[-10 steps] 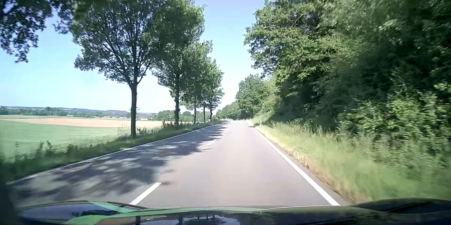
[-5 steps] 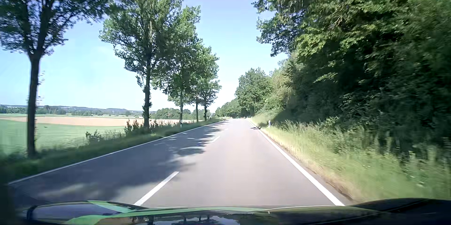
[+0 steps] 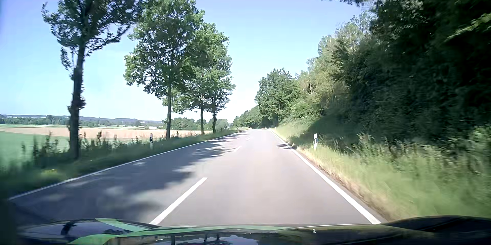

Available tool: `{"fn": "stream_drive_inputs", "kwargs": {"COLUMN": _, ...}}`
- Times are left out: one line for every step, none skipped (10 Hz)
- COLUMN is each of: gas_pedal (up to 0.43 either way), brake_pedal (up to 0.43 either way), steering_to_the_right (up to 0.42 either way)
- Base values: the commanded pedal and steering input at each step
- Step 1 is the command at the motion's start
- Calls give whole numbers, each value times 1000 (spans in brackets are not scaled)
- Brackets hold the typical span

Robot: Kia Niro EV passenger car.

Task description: Follow the waypoints while adhering to traffic rules and regulations

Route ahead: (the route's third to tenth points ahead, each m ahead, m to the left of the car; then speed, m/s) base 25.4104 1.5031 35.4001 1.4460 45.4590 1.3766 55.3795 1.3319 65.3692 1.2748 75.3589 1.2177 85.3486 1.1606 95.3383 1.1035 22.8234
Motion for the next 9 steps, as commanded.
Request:
{"fn": "stream_drive_inputs", "kwargs": {"gas_pedal": 248, "brake_pedal": 0, "steering_to_the_right": 1}}
{"fn": "stream_drive_inputs", "kwargs": {"gas_pedal": 240, "brake_pedal": 0, "steering_to_the_right": 1}}
{"fn": "stream_drive_inputs", "kwargs": {"gas_pedal": 240, "brake_pedal": 0, "steering_to_the_right": 1}}
{"fn": "stream_drive_inputs", "kwargs": {"gas_pedal": 248, "brake_pedal": 0, "steering_to_the_right": 1}}
{"fn": "stream_drive_inputs", "kwargs": {"gas_pedal": 248, "brake_pedal": 0, "steering_to_the_right": 3}}
{"fn": "stream_drive_inputs", "kwargs": {"gas_pedal": 260, "brake_pedal": 0, "steering_to_the_right": 3}}
{"fn": "stream_drive_inputs", "kwargs": {"gas_pedal": 260, "brake_pedal": 0, "steering_to_the_right": 2}}
{"fn": "stream_drive_inputs", "kwargs": {"gas_pedal": 268, "brake_pedal": 0, "steering_to_the_right": 3}}
{"fn": "stream_drive_inputs", "kwargs": {"gas_pedal": 268, "brake_pedal": 0, "steering_to_the_right": 3}}
